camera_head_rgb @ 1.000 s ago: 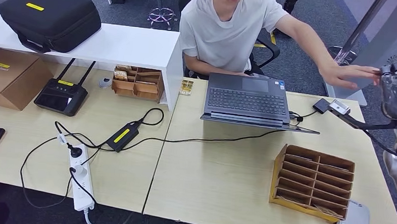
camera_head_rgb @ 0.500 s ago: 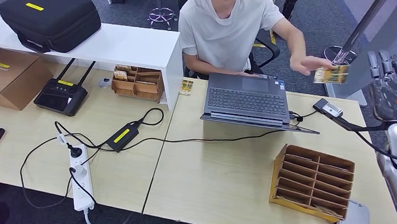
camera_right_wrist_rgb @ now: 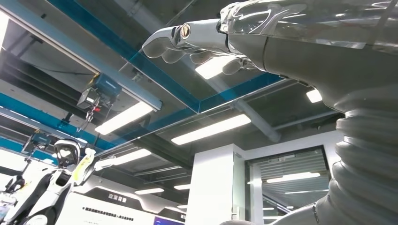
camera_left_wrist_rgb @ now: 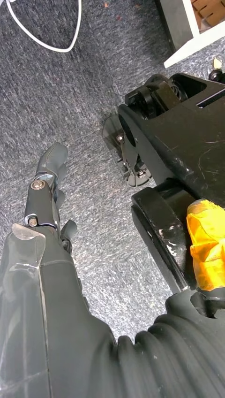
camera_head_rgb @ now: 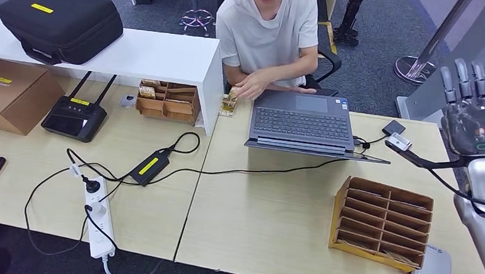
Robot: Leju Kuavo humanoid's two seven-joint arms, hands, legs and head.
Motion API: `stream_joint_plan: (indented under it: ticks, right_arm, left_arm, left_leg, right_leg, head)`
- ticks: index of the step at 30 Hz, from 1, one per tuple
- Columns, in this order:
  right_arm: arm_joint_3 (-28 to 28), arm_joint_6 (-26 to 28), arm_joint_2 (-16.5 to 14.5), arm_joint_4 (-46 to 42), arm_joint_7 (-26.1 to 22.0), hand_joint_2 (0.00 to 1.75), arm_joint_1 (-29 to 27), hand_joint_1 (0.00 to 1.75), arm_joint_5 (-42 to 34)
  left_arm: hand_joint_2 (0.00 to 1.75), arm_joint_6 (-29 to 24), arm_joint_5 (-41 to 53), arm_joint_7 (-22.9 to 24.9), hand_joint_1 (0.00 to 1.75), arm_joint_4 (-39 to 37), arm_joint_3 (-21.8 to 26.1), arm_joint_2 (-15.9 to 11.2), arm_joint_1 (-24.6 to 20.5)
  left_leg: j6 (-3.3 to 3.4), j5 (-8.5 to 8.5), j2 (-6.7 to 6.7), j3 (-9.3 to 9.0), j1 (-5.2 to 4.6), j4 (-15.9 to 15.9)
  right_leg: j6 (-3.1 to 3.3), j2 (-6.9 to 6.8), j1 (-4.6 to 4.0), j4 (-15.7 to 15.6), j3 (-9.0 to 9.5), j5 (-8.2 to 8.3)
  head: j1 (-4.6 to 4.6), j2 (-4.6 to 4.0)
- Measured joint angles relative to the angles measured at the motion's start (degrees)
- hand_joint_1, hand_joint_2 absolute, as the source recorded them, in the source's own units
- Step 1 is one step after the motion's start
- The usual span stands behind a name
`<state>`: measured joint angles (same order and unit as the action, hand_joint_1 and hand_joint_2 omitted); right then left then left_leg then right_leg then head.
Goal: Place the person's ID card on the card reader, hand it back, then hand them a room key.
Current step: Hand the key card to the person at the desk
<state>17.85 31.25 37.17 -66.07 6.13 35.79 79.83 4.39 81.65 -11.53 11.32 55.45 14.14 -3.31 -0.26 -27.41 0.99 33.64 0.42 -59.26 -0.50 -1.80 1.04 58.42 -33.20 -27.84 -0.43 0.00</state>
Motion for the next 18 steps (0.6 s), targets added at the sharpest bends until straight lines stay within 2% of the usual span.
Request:
stream_joint_plan:
  ticks: [5,13,18]
  right_arm:
    - [-2.93,2.55,0.66,-7.32,-0.22,1.75,-7.75,0.00,-1.80]
    - [-13.79,6.52,0.61,-26.24,-2.97,1.75,-29.29,0.00,-4.81]
    - [-18.62,8.21,-0.86,-37.44,-4.59,1.75,-40.76,0.00,-4.94]
  left_arm:
    - [1.75,-0.45,-0.78,0.54,0.00,-0.02,0.00,0.01,0.02]
    - [1.75,-1.34,-2.45,1.13,0.00,-0.02,0.13,0.07,0.14]
    - [1.75,-1.80,-3.69,1.55,0.00,-0.02,0.56,0.18,0.24]
  left_leg:
    - [0.00,-0.01,-0.17,0.02,0.03,0.00]
    - [0.04,-0.12,-0.34,0.11,0.05,0.02]
    - [0.01,-0.16,-0.34,0.10,0.05,0.02]
  right_leg:
    - [-0.02,-0.16,-0.01,-0.03,0.00,-0.03]
    - [-0.05,-0.30,-0.01,-0.04,-0.01,-0.17]
    - [-0.03,-0.31,-0.02,-0.04,-0.01,-0.20]
  head:
    - [0.00,0.00]
    - [0.00,0.00]
    - [0.01,0.00]
